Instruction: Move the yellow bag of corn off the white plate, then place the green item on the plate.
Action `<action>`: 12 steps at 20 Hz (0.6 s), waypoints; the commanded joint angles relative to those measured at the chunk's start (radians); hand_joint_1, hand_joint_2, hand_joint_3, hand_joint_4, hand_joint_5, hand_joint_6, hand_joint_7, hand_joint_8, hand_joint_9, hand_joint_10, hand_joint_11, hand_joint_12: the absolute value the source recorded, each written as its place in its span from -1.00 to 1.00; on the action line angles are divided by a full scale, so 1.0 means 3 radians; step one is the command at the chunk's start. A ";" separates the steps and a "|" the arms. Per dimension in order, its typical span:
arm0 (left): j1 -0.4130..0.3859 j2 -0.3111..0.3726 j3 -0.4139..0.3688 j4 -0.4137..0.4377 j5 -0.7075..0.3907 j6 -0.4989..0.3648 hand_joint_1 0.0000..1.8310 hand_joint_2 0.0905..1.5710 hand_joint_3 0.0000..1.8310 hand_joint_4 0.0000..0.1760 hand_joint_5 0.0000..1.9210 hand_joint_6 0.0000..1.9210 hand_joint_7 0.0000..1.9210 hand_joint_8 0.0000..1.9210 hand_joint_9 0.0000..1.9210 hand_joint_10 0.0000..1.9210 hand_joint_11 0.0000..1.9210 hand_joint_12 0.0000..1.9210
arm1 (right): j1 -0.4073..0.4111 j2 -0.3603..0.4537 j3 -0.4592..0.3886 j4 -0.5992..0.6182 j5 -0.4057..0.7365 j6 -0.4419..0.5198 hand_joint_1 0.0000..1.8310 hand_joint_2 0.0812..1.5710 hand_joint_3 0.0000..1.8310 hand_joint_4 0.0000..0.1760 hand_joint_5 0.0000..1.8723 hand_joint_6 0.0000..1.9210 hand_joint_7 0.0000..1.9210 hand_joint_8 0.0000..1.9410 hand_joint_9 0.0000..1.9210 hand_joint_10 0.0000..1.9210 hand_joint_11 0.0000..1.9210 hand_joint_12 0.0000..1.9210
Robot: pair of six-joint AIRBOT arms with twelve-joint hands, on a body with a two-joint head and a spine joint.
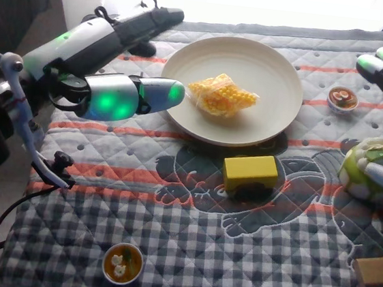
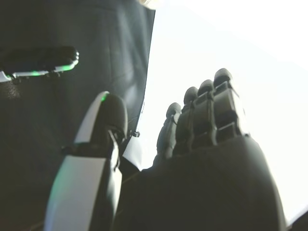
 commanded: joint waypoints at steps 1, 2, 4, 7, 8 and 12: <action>-0.0077 -0.0012 0.0021 0.0067 -0.0365 -0.0031 -0.16 0.51 -0.99 -1.00 -0.83 -0.96 -0.87 -0.99 -0.93 -0.95 -1.00 -0.28 | 0.0028 0.0025 0.0010 -0.0018 0.0434 0.0001 -0.32 0.56 -0.98 -1.00 -1.00 -1.00 -1.00 -1.00 -1.00 -1.00 -1.00 -0.31; -0.0161 -0.0072 0.0077 0.0119 -0.0278 -0.0031 -0.17 0.51 -1.00 -1.00 -0.83 -0.98 -0.89 -1.00 -0.95 -0.97 -1.00 -0.39 | 0.0012 0.0042 0.0007 0.0006 0.0449 0.0001 -0.34 0.58 -0.99 -1.00 -1.00 -1.00 -1.00 -1.00 -1.00 -1.00 -1.00 -0.37; -0.0250 -0.0126 0.0134 0.0151 -0.0145 -0.0030 -0.19 0.51 -1.00 -0.99 -0.83 -0.99 -0.90 -1.00 -0.97 -0.98 -1.00 -0.34 | 0.0012 0.0043 0.0010 0.0012 0.0458 0.0001 -0.33 0.58 -1.00 -1.00 -1.00 -1.00 -1.00 -1.00 -1.00 -1.00 -1.00 -0.42; -0.0510 -0.0387 0.0389 0.0343 0.0318 -0.0030 -0.18 0.47 -1.00 -0.72 -0.74 -0.97 -0.77 -0.98 -0.84 -0.91 -1.00 0.32 | -0.0008 0.0042 0.0006 0.0043 0.0492 0.0001 -0.34 0.58 -1.00 -1.00 -1.00 -1.00 -1.00 -1.00 -1.00 -1.00 -1.00 -0.51; -0.0567 -0.0460 0.0473 0.0367 0.0434 -0.0029 -0.11 0.46 -1.00 -0.72 -0.72 -0.96 -0.74 -0.97 -0.80 -0.88 -1.00 0.42 | -0.0008 0.0043 0.0007 0.0044 0.0495 0.0001 -0.34 0.57 -1.00 -0.93 -1.00 -1.00 -1.00 -1.00 -1.00 -1.00 -1.00 -0.51; -0.0763 -0.0765 0.0852 0.0444 0.0991 -0.0029 -0.04 0.43 -1.00 -0.56 -0.70 -1.00 -0.70 -1.00 -0.81 -0.72 -1.00 0.41 | -0.0007 0.0075 0.0009 0.0041 0.0506 0.0003 -0.44 0.58 -1.00 -0.80 -1.00 -1.00 -1.00 -1.00 -1.00 -1.00 -1.00 -0.76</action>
